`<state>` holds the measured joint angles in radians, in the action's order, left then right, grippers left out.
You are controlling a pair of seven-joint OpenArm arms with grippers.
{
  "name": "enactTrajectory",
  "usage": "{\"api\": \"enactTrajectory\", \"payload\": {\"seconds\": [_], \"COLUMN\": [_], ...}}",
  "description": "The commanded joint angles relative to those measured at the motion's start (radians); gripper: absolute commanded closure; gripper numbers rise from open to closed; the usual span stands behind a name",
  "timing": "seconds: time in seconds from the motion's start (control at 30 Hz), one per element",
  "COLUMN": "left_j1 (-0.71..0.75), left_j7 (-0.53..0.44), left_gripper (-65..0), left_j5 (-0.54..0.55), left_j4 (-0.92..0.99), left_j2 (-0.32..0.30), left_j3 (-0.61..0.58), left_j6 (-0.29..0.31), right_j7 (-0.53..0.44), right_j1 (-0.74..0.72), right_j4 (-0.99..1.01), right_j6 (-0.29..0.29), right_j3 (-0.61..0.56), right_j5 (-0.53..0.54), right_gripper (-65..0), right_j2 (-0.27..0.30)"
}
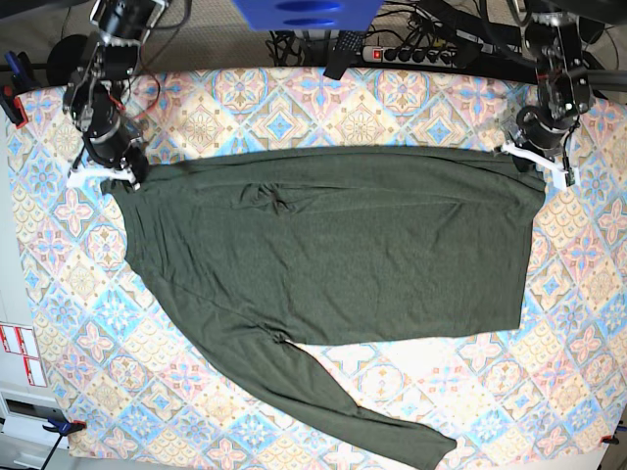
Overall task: Fold the T-shirt properly
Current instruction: 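Pull the hem with both grippers past the collar edge and release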
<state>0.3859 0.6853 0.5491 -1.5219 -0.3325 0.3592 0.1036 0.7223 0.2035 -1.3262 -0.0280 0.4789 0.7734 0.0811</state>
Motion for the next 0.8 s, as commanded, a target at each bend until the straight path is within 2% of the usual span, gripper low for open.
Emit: {"api": "enactTrajectory", "payload": {"seconds": [0.0, 0.37, 0.77], "left_j1": [0.017, 0.126, 0.199], "left_j7": [-0.023, -0.025, -0.025], "left_gripper": [0.0, 0.0, 0.0], "left_j5": [-0.007, -0.007, -0.007], "left_j4": [-0.035, -0.056, -0.059], "left_j2": [-0.018, -0.02, -0.02], "left_j3": [0.01, 0.01, 0.037], "left_j6": [-0.006, -0.006, -0.006], "right_j7": [-0.007, -0.007, 0.003], "right_j1": [0.018, 0.213, 0.251], "right_j4": [-0.026, -0.155, -0.195], "right_j6": [0.017, 0.017, 0.017], "right_j3": [0.007, 0.033, 0.044], "right_j5": [-0.018, -0.018, -0.018], "right_gripper": [-0.2, -0.2, -0.2], "right_j2": [0.013, 0.013, 0.01]}}
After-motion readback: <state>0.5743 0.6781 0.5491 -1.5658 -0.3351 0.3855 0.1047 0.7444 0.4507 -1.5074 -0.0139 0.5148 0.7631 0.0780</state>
